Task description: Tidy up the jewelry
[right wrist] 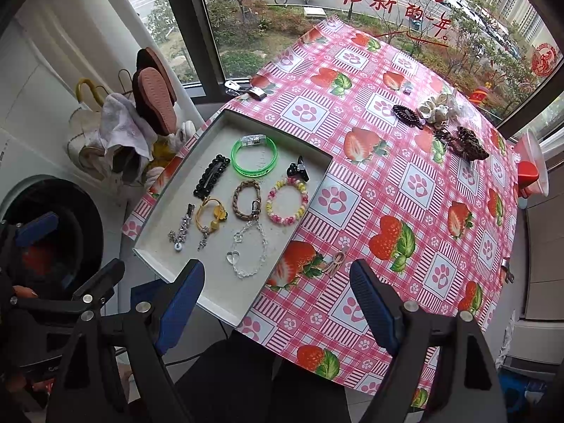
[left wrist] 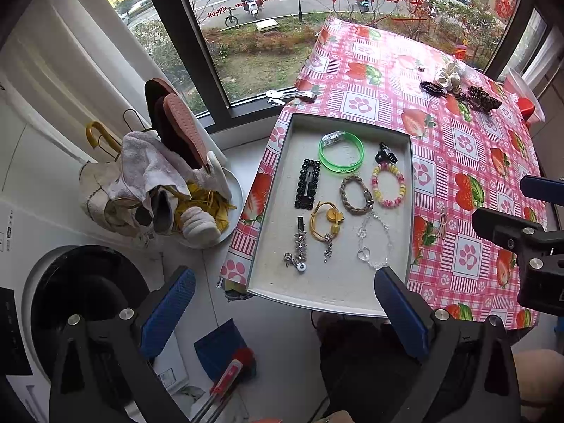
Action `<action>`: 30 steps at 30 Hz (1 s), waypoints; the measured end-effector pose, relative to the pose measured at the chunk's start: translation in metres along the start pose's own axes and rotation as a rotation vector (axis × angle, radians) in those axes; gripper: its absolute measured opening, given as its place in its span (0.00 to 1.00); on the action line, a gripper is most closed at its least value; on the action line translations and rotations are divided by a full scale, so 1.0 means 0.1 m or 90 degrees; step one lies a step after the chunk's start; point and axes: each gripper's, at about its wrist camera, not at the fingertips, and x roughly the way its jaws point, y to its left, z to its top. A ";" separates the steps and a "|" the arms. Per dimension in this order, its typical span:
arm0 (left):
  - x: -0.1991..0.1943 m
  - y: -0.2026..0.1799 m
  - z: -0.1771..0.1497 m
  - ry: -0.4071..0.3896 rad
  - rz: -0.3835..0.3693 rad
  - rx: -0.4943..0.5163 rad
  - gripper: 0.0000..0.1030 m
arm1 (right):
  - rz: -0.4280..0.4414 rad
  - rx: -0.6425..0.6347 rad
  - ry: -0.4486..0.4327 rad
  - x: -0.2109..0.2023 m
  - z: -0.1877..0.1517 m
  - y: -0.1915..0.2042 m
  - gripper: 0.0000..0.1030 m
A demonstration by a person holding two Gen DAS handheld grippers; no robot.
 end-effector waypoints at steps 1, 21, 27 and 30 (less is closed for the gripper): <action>0.00 0.00 0.00 0.000 0.000 0.000 1.00 | 0.000 0.000 0.001 0.01 -0.01 0.00 0.84; 0.02 0.01 -0.03 0.000 -0.003 0.006 1.00 | -0.001 -0.004 0.003 0.02 -0.02 0.02 0.84; 0.02 0.01 -0.03 0.001 -0.003 0.007 1.00 | -0.001 -0.004 0.003 0.02 -0.04 0.03 0.84; 0.03 0.03 -0.04 0.001 -0.003 0.010 1.00 | -0.002 -0.004 0.003 0.02 -0.03 0.04 0.84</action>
